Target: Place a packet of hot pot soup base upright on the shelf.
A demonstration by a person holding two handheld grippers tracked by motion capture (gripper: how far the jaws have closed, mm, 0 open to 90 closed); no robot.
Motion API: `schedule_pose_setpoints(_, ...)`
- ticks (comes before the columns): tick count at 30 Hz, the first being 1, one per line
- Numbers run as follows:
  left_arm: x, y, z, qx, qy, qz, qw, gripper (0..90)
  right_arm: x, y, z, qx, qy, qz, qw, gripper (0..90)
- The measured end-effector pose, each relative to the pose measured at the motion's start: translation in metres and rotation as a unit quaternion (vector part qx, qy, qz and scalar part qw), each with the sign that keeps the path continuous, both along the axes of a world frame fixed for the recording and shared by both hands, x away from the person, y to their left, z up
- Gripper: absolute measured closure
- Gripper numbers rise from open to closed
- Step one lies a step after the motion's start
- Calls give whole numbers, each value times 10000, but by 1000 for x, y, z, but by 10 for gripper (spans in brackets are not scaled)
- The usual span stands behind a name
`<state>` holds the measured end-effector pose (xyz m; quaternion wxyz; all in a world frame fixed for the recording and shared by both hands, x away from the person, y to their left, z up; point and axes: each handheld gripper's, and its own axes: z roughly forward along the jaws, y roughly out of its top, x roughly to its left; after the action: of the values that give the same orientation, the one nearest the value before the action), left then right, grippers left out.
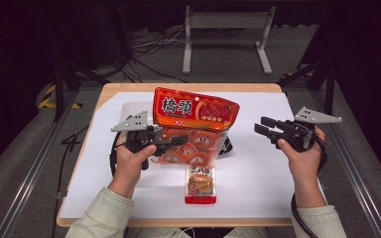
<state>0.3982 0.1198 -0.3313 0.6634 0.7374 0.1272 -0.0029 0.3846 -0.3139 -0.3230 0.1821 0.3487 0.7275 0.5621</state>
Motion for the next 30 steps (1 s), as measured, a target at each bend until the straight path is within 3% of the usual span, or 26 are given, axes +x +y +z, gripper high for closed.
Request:
schedule_pose_setpoints(9, 10, 1, 21, -130, -65, 85, 9999, 707, 2, -3, -3, 33, 46, -35, 10000, 578)
schedule_pose_setpoints(15, 22, 5, 32, -91, -155, 393, 9991, 707, 3, -4, -5, 48, 81, -38, 9999, 579)
schedule_pose_setpoints(23, 41, 17, 32, -59, -109, 845, 9963, 706, 5, -7, -8, 144, 167, -57, 9997, 570)
schedule_pose_setpoints(26, 47, 21, 30, -2, -239, 1114, 9935, 706, 5, -8, -9, 136, 172, -80, 9997, 569)
schedule_pose_setpoints(27, 49, 24, 29, -9, -225, 1239, 9920, 707, 5, -9, -9, 143, 197, -86, 9997, 570)
schedule_pose_setpoints(30, 53, 29, 27, -65, -173, 1332, 9909, 707, 6, -10, -10, 151, 232, -97, 9996, 569)
